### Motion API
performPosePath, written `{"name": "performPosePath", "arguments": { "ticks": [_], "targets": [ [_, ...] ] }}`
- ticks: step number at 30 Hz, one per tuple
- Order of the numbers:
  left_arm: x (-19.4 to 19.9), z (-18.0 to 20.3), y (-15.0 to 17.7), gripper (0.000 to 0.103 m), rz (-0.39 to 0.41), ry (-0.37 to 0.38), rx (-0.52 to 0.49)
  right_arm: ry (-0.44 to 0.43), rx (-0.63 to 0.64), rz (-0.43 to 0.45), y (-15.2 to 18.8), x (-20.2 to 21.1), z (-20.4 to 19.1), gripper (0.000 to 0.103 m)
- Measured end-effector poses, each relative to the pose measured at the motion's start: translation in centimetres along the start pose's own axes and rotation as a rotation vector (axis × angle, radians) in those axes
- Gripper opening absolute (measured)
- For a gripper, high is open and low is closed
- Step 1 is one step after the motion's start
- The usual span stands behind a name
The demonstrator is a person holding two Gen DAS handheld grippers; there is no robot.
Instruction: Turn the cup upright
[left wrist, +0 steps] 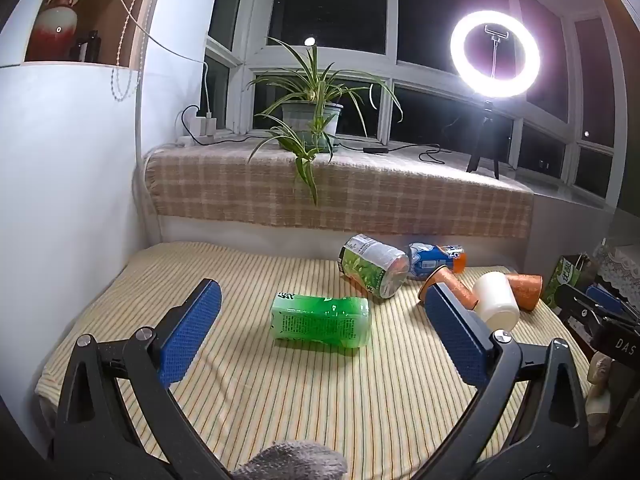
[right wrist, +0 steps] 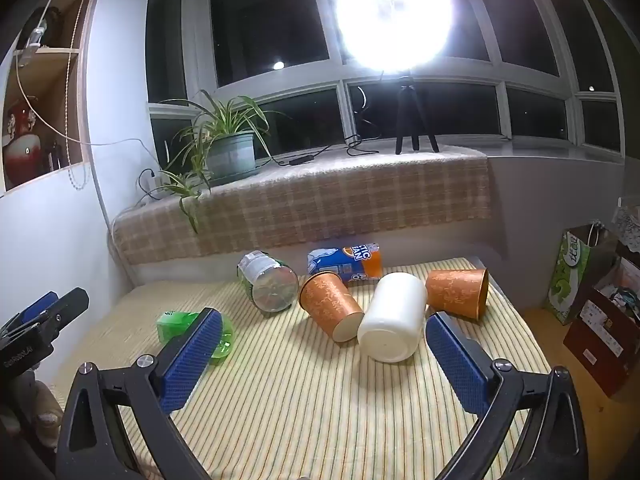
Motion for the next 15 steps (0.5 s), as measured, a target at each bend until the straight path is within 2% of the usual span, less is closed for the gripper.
{"name": "performPosePath", "arguments": {
  "ticks": [15],
  "targets": [
    [0.01, -0.03, -0.01, 0.103, 0.004, -0.002, -0.009, -0.005, -0.017, -0.004, -0.20, 0.58, 0.14, 0.103]
  ]
}}
Point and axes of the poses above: each gripper's, at about its wrist camera, not at the fingertips, and x roughly against the way its jaws point, z to its right, y to its underside, the point moved 7 cm from there along -x, roughly the way its jaws point, and after that the axes turned 6 degrees about -z, right-handed, at the moved point
